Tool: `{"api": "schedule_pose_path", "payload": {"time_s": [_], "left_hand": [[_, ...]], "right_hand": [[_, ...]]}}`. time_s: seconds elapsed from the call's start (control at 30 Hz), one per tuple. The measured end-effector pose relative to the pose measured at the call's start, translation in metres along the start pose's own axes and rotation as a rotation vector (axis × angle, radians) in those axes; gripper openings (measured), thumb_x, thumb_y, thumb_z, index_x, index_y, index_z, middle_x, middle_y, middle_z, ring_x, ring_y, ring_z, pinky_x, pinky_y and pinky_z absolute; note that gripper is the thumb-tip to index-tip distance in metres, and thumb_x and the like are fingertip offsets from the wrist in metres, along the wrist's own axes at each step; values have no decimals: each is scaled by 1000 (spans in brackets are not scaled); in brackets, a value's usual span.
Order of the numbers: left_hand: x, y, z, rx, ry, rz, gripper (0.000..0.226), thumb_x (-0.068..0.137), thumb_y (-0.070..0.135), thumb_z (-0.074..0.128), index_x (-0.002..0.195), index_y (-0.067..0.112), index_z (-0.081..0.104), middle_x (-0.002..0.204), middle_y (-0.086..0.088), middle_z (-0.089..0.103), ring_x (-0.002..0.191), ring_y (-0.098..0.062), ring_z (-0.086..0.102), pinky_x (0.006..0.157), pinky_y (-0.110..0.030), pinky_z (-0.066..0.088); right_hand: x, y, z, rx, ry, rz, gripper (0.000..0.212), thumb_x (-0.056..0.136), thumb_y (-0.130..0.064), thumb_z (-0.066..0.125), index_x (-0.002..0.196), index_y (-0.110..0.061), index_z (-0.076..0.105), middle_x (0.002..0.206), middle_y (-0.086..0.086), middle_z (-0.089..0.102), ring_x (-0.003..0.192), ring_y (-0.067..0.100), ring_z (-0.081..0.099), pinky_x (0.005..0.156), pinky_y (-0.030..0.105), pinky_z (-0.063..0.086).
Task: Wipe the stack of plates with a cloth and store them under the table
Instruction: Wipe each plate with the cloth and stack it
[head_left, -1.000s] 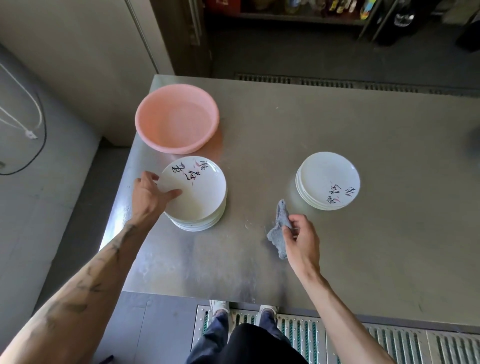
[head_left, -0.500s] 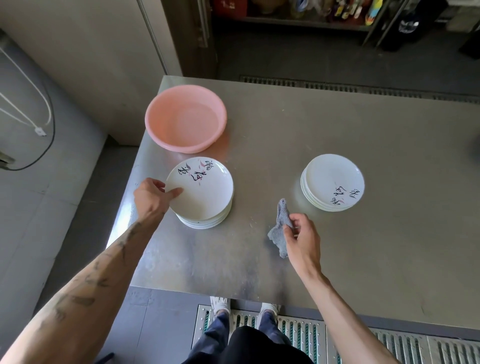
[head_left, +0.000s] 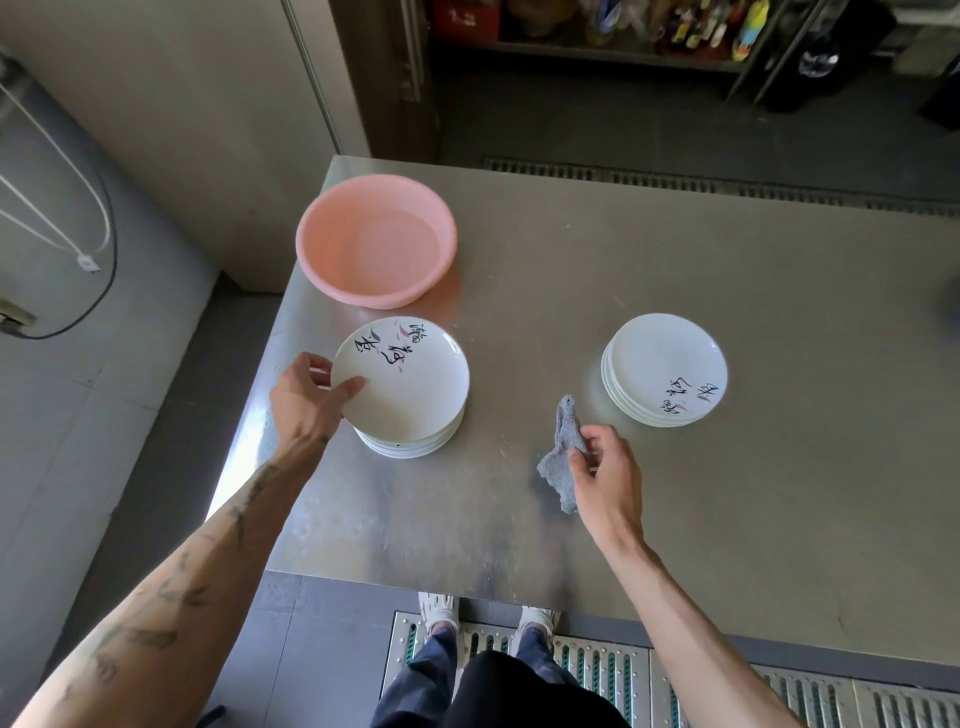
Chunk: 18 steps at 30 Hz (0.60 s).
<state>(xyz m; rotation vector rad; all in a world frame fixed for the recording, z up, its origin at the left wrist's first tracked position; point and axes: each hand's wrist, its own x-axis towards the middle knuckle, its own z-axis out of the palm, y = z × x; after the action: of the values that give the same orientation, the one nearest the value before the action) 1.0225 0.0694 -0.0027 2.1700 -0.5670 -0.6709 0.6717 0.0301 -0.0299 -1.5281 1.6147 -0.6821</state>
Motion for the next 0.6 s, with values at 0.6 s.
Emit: {"api": "schedule_pose_path", "payload": {"time_s": [0.6], "left_hand": [[-93, -2, 122, -135, -482, 217, 28, 79, 20, 89, 97, 22, 67, 80, 3, 75, 70, -10, 69, 60, -22, 52]], "right_hand": [[15, 36, -66, -9, 136, 43, 24, 95, -8, 62, 102, -30, 59, 99, -3, 66, 90, 18, 64, 76, 33, 52]]}}
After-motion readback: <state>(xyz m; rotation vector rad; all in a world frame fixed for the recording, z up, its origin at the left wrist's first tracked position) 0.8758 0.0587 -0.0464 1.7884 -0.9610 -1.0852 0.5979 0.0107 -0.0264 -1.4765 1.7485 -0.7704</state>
